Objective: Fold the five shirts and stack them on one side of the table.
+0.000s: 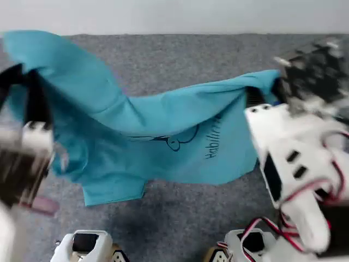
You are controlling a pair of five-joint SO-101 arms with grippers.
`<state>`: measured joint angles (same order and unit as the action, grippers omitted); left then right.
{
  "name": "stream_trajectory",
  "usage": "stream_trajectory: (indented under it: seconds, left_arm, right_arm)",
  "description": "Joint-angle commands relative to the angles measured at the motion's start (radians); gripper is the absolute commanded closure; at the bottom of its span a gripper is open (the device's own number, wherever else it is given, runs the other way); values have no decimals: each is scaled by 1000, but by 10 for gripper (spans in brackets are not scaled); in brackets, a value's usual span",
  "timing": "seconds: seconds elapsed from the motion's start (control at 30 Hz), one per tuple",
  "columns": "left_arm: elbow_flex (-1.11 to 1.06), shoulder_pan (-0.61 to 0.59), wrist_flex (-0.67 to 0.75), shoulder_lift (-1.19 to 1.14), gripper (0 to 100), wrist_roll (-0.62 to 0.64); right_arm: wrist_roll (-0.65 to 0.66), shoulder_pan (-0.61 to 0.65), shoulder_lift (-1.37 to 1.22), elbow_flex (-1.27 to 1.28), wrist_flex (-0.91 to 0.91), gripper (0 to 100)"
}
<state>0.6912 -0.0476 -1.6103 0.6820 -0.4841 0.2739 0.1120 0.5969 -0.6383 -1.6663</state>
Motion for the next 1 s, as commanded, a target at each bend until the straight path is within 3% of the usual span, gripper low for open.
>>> stream_trajectory:
  seconds: [0.0, 0.17, 0.53, 0.97]
  left_arm:
    - [131, -3, -14, -8, 988, 8]
    - [243, -3, -15, -11, 988, 9]
    - [232, -2, -15, -14, 988, 6]
    - [-137, -2, 55, -14, 988, 3]
  right_arm:
    - [-12, -67, 24, -43, 2, 990]
    - [-11, -79, 64, -43, -58, 990]
    - [-48, -79, 61, -32, -116, 990]
    - [-48, -76, -151, 114, -105, 990]
